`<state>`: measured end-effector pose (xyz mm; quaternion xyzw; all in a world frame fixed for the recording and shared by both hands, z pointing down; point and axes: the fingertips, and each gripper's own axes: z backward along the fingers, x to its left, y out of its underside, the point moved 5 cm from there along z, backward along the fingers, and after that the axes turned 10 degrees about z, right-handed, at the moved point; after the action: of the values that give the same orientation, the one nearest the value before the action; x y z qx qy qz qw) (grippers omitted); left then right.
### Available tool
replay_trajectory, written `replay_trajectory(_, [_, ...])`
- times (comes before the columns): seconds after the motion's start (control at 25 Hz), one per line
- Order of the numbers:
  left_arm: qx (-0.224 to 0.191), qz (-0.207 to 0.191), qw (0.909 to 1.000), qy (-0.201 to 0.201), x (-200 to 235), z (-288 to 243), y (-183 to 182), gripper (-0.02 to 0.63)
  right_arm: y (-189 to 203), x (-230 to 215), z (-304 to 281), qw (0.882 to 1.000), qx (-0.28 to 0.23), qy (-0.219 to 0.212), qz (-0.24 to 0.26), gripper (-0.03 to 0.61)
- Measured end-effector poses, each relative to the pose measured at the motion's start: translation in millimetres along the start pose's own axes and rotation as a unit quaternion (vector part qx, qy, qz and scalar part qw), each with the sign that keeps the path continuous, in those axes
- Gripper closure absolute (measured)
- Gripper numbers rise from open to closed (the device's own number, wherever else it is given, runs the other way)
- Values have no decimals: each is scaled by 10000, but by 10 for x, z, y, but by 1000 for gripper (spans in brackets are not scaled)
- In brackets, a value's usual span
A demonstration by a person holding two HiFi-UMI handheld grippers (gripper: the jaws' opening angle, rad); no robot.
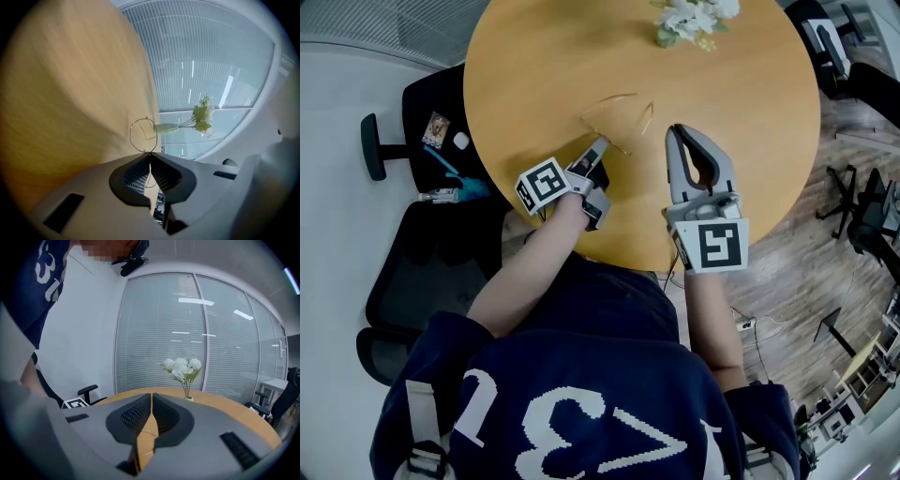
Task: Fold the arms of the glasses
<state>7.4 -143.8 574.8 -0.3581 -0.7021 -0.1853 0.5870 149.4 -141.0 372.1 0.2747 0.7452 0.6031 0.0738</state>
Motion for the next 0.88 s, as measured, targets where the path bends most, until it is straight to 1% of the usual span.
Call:
replay_trajectory(0.08, [12,-57,10000,52,-38,13,0,594,0,-4,3,10000,4,-8,5,548])
replay_trajectory(0.24, [108,-42,9997,228,-122,65,9,594,-21,-4,1,10000,-3,-22,25,548])
replay_trajectory(0.32, [185,-33,9990,409,-191,111,23,595,-14,-4,1,9999,58,-89,9,548])
replay_trajectory(0.48, [317,7,9964,791,-374,219,59,595,84,-60,11,9987,315,-360,-150,546])
replay_trajectory(0.56, [375,3,9950,923,-478,299,70,595,134,-100,23,9977,454,-412,-296,538])
replay_trajectory(0.64, [439,-55,9936,1036,-598,374,89,595,187,-147,33,9962,616,-421,-452,457])
replay_trajectory(0.76, [524,-155,9916,1169,-769,483,126,595,261,-194,51,9933,752,-417,-778,448])
replay_trajectory(0.88, [587,-177,9896,1302,-898,584,180,595,330,-174,57,9861,799,-470,-1381,448])
